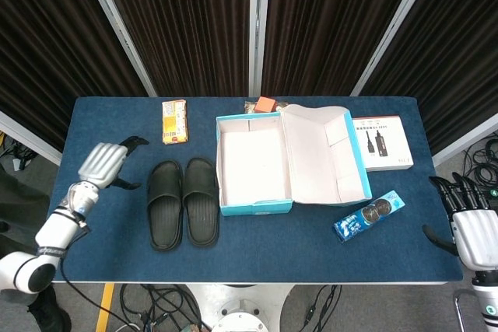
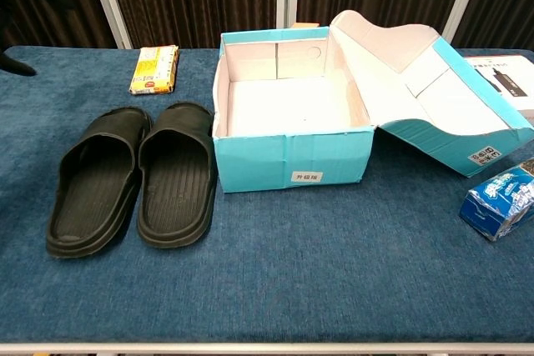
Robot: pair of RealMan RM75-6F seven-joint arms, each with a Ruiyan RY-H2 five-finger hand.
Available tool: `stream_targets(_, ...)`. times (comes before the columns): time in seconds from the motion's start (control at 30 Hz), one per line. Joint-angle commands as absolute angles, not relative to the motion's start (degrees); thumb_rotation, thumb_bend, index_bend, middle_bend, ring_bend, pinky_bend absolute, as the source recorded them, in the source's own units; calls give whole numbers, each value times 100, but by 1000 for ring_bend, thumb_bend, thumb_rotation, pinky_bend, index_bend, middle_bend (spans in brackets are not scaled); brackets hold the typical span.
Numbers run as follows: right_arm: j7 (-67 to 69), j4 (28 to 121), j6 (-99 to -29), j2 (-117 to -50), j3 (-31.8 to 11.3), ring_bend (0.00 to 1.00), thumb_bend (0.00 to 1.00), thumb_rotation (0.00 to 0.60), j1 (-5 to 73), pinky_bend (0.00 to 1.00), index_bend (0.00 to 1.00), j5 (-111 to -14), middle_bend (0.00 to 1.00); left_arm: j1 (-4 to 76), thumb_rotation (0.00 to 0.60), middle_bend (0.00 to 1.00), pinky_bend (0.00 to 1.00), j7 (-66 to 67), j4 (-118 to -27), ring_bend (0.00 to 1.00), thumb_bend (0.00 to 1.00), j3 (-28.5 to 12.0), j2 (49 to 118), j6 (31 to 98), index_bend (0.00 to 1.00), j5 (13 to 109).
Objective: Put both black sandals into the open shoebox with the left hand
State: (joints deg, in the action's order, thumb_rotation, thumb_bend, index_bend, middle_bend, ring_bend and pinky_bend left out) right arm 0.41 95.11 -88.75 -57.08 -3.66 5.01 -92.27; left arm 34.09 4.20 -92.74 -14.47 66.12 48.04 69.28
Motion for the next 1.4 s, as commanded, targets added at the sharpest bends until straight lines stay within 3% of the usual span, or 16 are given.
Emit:
stream_targets(0.03, 71, 9501, -8903, -5696, -359, 0, 103, 600, 475, 81, 88, -9220, 142, 4292, 600, 185, 785, 1376, -9170, 717, 0, -1518, 6896, 3963, 155, 5875)
stream_targets(0.27, 220, 9405, -8913, -5662, -331, 0, 104, 600, 428, 81, 88, -9179, 142, 5589, 600, 104, 784, 2996, -8960, 714, 0, -1002, 7314, 3755, 66, 3634)
stream_targets(0.6, 376, 9283, -8924, -5636, -331, 0, 104, 600, 405, 81, 88, -9146, 142, 6939, 600, 64, 783, 3867, -8903, 714, 0, -431, 7727, 3916, 24, 1183)
stream_targets(0.87, 471, 9211, -8905, -5651, -316, 0, 103, 600, 399, 81, 88, -9141, 142, 7434, 600, 45, 782, 3908, -9027, 714, 0, -226, 7821, 3940, 15, 365)
stream_targets(1.4, 551, 9150, -8908, -5671, -306, 0, 104, 600, 388, 81, 88, -9147, 142, 7946, 600, 33, 782, 4078, -8394, 715, 0, 197, 8313, 3823, 10, -835)
